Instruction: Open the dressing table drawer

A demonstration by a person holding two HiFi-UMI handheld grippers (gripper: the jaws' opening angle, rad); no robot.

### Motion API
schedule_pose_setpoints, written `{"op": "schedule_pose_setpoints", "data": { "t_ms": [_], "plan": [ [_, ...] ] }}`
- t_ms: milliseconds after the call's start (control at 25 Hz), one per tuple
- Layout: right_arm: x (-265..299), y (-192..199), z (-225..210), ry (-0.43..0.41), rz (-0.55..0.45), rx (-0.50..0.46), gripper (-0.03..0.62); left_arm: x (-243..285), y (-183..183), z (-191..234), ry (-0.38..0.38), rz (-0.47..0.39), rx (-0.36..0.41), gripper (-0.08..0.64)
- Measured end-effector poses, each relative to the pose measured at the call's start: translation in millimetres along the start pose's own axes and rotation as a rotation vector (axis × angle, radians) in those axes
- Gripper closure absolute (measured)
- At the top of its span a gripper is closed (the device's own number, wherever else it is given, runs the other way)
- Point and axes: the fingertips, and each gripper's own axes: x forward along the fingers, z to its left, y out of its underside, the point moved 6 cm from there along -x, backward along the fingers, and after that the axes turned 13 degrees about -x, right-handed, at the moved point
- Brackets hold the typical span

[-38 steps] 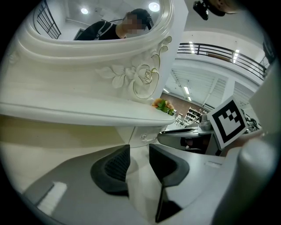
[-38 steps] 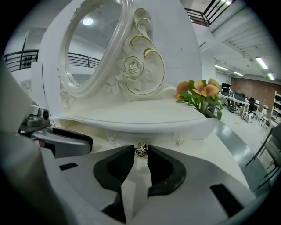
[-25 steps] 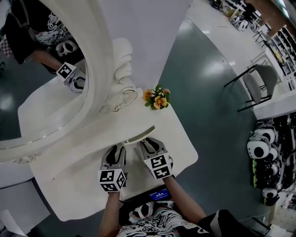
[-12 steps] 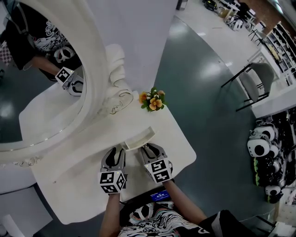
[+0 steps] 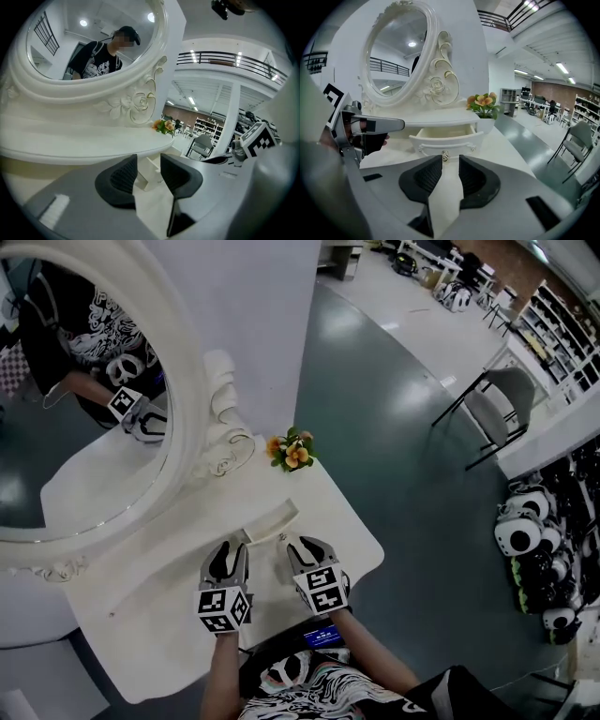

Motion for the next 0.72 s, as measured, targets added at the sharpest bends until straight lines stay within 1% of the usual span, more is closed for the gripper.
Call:
{"op": "schedule_pose_setpoints", "data": {
  "t_ms": [80,160,280,440,480,720],
  "plan": [
    [-9.8,-3.2,-0.6,0.022,-0.014,0.007,0.498,-5.3,-5.9,-5.6,0.006,-0.018,0.011,0.408],
    [-15.3,-8.8,1.4,0.025,-0.042,0.006,0.502,-9.7,-11.6,-8.9,0.01,-0.041,0.018,0.408],
    [-23.5,-15.7,6.0,0.032,-0.087,-0.002,0.509,-16.2,-16.4,-14.4,0.02,-0.055,0.051,0.412],
    [-40.4,-27.5,7.2,0.068,-0.137,-0.005,0.568,-25.4,-21.9,-22.0,0.035,-0.065,0.071,0.434],
    [-43.5,-29.7,6.9,0.071,-0.148,-0.003,0.591,-26.8,-23.2,-23.9,0.039,-0.069,0.074,0.437],
    [-52.6,-32.2,9.1,0.045,-0.168,-0.001,0.591,-30.9,-21.3,-31.7,0.047,-0.059,0.103,0.45]
  ]
}}
